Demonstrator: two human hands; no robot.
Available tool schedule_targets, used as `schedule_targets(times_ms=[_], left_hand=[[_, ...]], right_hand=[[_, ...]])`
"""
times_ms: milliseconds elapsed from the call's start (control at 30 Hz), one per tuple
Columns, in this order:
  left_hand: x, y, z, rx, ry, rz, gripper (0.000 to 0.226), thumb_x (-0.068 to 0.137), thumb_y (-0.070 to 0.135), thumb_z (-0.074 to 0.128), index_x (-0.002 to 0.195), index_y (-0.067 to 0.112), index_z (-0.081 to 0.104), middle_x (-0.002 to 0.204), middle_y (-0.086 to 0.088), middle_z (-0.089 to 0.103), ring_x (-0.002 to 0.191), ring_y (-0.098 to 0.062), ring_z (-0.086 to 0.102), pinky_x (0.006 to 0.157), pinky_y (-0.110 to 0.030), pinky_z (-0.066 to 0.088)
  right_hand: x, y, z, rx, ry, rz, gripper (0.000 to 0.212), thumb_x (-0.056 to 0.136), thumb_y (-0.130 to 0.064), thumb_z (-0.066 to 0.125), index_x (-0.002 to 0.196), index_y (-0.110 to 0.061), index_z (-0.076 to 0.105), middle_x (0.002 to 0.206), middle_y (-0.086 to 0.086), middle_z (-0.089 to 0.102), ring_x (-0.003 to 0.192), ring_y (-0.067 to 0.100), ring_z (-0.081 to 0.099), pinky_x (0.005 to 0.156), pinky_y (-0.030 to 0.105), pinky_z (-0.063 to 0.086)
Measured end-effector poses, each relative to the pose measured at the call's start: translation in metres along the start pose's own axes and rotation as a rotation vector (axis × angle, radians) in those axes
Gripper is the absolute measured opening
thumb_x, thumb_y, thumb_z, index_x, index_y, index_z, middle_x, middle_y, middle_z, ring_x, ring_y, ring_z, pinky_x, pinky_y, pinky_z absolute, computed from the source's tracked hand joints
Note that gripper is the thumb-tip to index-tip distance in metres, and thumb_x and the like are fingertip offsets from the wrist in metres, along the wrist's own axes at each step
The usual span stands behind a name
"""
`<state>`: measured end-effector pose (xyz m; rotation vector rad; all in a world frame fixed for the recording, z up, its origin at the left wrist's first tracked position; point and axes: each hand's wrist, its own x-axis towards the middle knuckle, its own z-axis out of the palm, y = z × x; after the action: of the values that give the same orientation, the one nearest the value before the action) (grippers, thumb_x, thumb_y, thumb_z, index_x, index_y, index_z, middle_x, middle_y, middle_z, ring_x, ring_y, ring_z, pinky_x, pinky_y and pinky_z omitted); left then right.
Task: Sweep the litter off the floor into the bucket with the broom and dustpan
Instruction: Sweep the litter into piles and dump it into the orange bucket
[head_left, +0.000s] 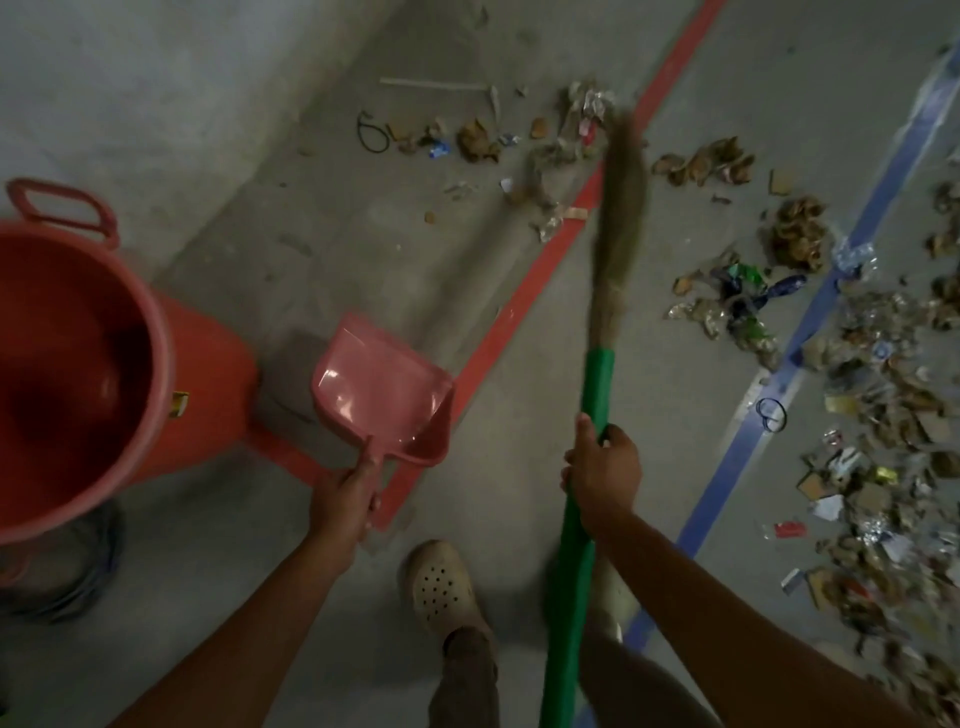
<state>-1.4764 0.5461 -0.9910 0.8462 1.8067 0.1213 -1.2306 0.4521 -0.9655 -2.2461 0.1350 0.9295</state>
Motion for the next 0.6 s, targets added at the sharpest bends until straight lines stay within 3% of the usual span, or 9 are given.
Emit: schedule_targets(times_ms=[167,300,400,600], left_hand=[[0.021,0.027,0.008,0.036,0.033,0.008,0.069,0.084,0.074,0.061,0.062,0.009,0.053,0.055,-0.010,0.054,0.035,-0.015,0.039,0.035,-0.019,0.027],[0.033,0.046,0.025,0.005,0.067,-0.004,0.067,0.084,0.072,0.063,0.063,0.009,0.054,0.055,-0.009,0.053,0.035,-0.014,0.038,0.038,-0.019,0.028],[0.039,0.066,0.043,0.004,0.061,-0.008,0.066,0.086,0.071,0.062,0.066,0.008,0.053,0.053,-0.009,0.049,0.034,-0.014,0.037,0.037,-0.017,0.027],[0.037,0.114,0.097,0.062,0.034,0.012,0.069,0.083,0.076,0.061,0.061,0.011,0.052,0.054,-0.011,0.050,0.039,-0.016,0.039,0.040,-0.020,0.029]], right_hand=[[0.025,-0.028,0.053,-0.342,-0.366,-0.129,0.028,0.098,-0.044,0.059,0.087,-0.019,0.057,0.075,0.007,0.068,0.058,0.023,0.065,0.059,0.042,0.062],[0.072,-0.052,0.063,-0.468,-0.530,0.033,0.034,0.101,-0.038,0.057,0.099,-0.005,0.060,0.075,0.008,0.064,0.052,0.018,0.059,0.047,0.029,0.053],[0.120,-0.061,0.047,-0.362,-0.445,0.213,0.040,0.102,-0.039,0.056,0.103,0.001,0.058,0.076,0.011,0.063,0.050,0.020,0.056,0.044,0.027,0.048],[0.193,-0.078,-0.022,-0.188,-0.166,0.290,0.041,0.103,-0.043,0.051,0.106,-0.003,0.058,0.086,0.012,0.065,0.063,0.022,0.062,0.058,0.034,0.055]])
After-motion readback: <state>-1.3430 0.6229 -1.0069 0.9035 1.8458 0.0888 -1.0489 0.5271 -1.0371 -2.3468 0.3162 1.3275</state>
